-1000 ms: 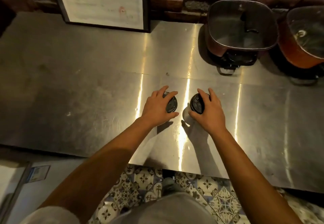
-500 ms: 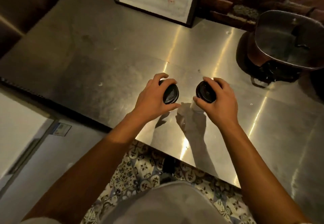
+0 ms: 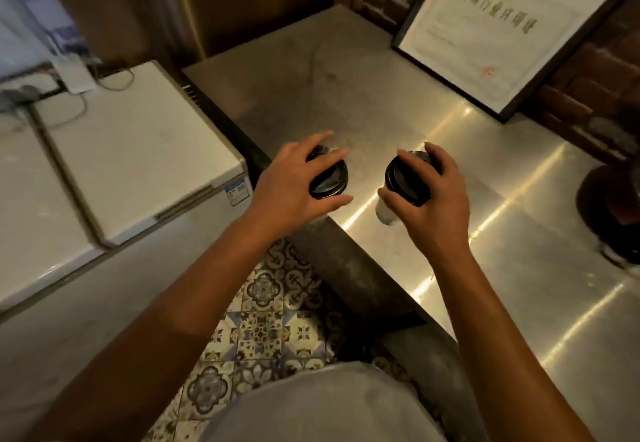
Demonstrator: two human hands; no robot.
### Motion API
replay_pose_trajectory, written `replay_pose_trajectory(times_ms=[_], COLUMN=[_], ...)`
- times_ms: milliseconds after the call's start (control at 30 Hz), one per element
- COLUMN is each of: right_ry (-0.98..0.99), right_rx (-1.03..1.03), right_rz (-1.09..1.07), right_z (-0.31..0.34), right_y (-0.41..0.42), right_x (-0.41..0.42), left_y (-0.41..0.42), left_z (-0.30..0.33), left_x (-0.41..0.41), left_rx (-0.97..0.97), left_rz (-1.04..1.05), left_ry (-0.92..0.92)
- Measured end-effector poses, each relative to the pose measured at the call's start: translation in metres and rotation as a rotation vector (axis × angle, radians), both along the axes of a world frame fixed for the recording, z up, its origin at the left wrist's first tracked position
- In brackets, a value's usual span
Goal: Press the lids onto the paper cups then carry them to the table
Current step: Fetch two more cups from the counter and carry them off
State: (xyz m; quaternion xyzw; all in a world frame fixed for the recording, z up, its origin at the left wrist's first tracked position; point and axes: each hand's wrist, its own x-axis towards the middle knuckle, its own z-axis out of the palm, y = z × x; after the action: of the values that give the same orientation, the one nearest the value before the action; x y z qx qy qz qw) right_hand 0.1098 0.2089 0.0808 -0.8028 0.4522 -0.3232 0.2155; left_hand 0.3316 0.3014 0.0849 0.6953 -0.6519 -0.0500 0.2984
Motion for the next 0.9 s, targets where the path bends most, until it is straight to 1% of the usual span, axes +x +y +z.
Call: replay_pose_trajectory(times_ms=[133, 300, 433, 567, 633, 767, 900], right_ry=[-0.026, -0.063, -0.089, -0.102, -0.131, -0.134, -0.130], right_rx=[-0.022, -0.041, -0.013, -0.029, -0.021, 0.103, 0.099], right_rz=[0.146, 0.346, 0.531, 0.718, 0.815, 1.043, 1.287], right_z=[0.019, 0.035, 0.038, 0.039, 0.039, 0.039, 0.039], right_y=[0.055, 0.133, 0.202, 0.270, 0.302, 0.369, 0.448], right_x=[0.059, 0.133, 0.194, 0.250, 0.273, 0.324, 0.379], left_y=[0.074, 0.185, 0.273, 0.364, 0.409, 0.496, 0.583], left_z=[0.009, 0.019, 0.019, 0.017, 0.019, 0.019, 0.021], left_x=[0.048, 0.107, 0.141, 0.170, 0.181, 0.187, 0.182], left_rx=[-0.049, -0.081, -0.104, -0.084, -0.093, -0.128, -0.148], left_rz=[0.102, 0.300, 0.459, 0.615, 0.715, 0.939, 1.136], left_ry=[-0.015, -0.030, -0.031, -0.048, -0.033, -0.011, 0.001])
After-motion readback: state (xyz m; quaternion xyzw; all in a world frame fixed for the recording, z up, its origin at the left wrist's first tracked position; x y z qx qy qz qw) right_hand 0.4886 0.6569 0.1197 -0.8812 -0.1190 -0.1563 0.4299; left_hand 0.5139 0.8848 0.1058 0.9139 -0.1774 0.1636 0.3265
